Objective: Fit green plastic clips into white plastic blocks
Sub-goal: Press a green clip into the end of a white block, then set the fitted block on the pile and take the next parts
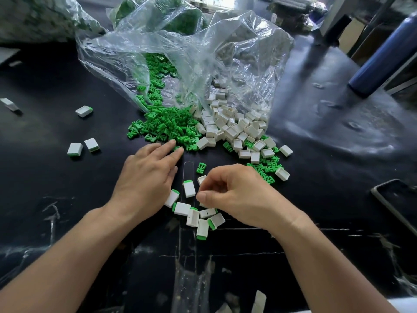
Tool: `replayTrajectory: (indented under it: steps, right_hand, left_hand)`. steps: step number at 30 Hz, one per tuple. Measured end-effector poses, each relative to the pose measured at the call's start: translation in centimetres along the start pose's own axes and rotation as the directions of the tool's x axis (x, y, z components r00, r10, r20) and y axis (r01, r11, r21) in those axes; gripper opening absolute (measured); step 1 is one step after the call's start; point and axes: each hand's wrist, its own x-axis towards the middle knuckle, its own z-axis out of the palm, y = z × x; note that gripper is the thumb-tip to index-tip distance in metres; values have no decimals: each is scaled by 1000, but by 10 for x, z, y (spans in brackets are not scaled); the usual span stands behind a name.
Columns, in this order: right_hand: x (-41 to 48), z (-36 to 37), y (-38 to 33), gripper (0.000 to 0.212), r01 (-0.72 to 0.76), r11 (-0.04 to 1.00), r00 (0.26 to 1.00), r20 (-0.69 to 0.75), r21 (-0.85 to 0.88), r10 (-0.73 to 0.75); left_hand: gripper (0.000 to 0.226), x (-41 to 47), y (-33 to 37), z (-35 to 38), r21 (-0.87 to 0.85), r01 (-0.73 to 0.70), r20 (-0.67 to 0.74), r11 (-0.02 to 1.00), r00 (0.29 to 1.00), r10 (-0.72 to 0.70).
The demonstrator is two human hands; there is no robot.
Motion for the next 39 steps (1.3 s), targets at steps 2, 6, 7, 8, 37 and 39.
replayTrajectory:
  steps: [2,6,7,8,37,39]
  right_hand:
    - [0,0,1,13,1,1000,1000,-30,3,-1]
    - [3,-9,8,9,-13,1000,983,-182,-18,10]
    - [4,-12,12,9,-28,999,968,-249,-41,17]
    - [7,-16,18,8,-49,997,945,-327,-66,25]
    - [15,-37,40,15,-85,989,811,-569,118,138]
    - [12,-34,29,19,46,912,864,-474,408,168]
  left_hand:
    - [34,-2,1,0,15,-54,-75,998,996,55]
    - [16,-6,1,-1,-31,-98,-222,995,971,89]
    - [14,-7,1,-2,-47,-91,-226,995,971,78]
    - [12,-7,1,-3,-65,-84,-227,994,972,68]
    - [20,-11,18,-16,-910,103,-4,401,966,-257]
    - [19,-13,22,-19,-922,107,19,372,972,-232]
